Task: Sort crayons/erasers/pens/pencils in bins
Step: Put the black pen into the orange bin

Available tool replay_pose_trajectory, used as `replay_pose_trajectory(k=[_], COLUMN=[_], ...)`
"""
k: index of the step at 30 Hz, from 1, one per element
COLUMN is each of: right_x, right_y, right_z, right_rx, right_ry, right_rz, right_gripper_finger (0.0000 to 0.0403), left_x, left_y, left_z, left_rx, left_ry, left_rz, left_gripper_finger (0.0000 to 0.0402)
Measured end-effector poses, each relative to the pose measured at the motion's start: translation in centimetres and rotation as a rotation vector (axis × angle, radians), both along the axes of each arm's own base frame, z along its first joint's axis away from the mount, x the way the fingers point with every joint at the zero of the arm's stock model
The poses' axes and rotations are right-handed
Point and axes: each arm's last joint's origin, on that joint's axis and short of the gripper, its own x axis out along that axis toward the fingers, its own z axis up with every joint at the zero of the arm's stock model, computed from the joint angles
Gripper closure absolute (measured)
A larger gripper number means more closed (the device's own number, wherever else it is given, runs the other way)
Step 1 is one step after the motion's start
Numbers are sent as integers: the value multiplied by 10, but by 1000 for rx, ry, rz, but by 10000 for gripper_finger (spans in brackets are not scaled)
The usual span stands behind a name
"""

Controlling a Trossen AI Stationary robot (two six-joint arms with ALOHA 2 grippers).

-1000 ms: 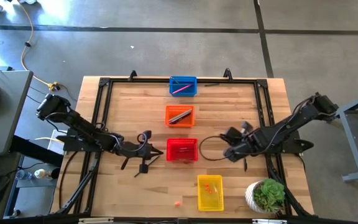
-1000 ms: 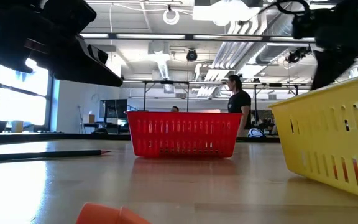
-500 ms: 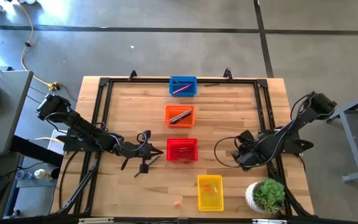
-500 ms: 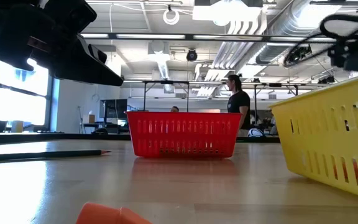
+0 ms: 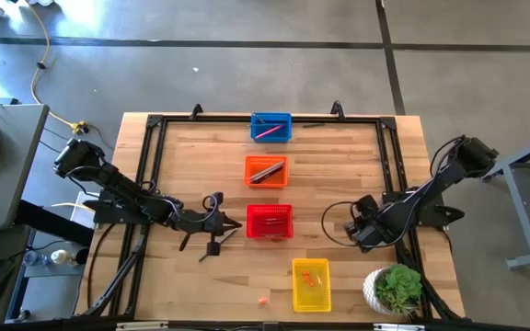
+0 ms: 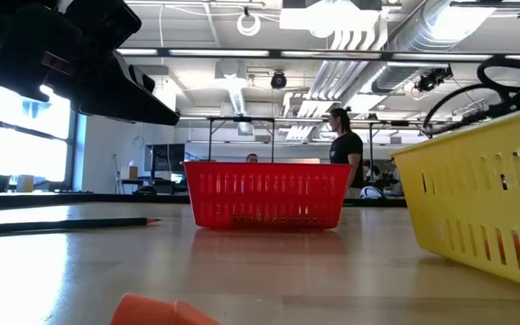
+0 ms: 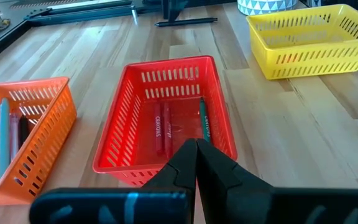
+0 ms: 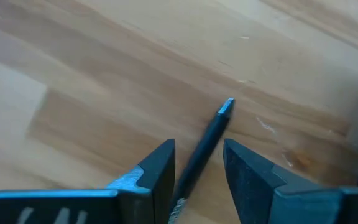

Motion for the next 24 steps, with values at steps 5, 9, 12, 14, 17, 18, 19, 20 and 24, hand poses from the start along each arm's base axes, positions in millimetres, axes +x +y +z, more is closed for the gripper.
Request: replay_pose_trajectory(k=[5, 9, 12, 14, 17, 18, 19, 20, 24], right_x=[-6, -6, -4, -2, -2, -2, -2, -2, 0], right_y=[-4, -4, -3, -2, -1, -1, -1, -1, -1], right_z=[-7, -10, -10, -10, -10, -10, -10, -10, -10], right_rx=[-1, -1, 11, 14, 16, 15, 15, 13, -11], right_ry=[27, 27, 10, -2, -4, -3, -3, 1, -11], right_rz=[-26, -12, 18, 48, 73, 76, 78, 89, 144], right_gripper_finger=[274, 275, 286, 301, 331, 342, 353, 363, 391], left_x=[0, 0, 0, 0, 0, 0, 0, 0, 0], left_y=[0, 0, 0, 0, 0, 0, 0, 0, 0], left_z=[0, 0, 0, 0, 0, 0, 0, 0, 0], left_rx=[0, 0, 0, 0, 0, 0, 0, 0, 0], left_ry=[0, 0, 0, 0, 0, 0, 0, 0, 0], left_rz=[0, 0, 0, 0, 0, 0, 0, 0, 1], left_gripper_finger=[401, 401, 401, 401, 401, 401, 401, 401, 401])
